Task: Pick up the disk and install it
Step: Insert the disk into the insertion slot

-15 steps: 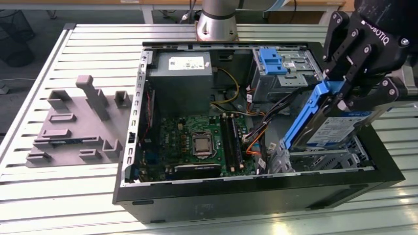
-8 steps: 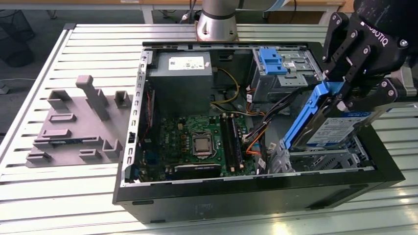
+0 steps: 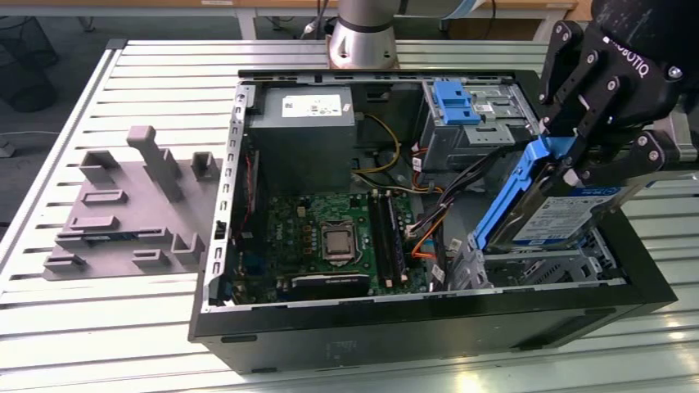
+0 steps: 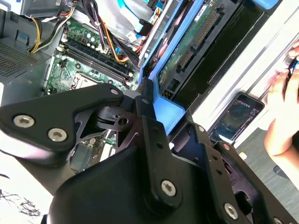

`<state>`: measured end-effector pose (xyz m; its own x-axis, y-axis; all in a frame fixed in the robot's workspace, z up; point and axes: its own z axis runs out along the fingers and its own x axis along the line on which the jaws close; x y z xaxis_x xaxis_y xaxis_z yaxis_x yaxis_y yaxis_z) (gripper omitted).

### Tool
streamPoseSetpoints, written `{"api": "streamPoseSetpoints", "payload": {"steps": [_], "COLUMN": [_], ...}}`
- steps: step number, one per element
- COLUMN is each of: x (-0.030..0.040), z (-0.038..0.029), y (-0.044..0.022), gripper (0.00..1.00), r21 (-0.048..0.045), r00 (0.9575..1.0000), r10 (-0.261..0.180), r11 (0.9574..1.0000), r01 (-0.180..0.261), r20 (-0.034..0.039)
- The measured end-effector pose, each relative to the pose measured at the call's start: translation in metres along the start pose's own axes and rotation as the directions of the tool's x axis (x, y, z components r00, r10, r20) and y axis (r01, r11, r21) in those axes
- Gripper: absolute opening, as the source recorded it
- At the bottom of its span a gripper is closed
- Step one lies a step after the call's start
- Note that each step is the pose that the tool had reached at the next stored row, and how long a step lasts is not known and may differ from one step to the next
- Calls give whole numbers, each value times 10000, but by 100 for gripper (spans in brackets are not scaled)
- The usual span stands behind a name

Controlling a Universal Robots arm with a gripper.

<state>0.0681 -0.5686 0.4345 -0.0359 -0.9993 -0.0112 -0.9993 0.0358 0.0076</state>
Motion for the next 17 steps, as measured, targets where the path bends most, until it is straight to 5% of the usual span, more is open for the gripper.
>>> {"api": "streamPoseSetpoints", "payload": {"steps": [5, 11, 17], "x": [0, 3, 7], "z": [22, 128, 237], "y": [0, -1, -2], "gripper": [50, 50, 30], "r21": [-1, 0, 0], "r00": [10000, 10000, 10000], "r10": [1, 0, 0], "r11": [10000, 10000, 10000], "r01": [-1, 0, 0], "r20": [3, -1, -1]}}
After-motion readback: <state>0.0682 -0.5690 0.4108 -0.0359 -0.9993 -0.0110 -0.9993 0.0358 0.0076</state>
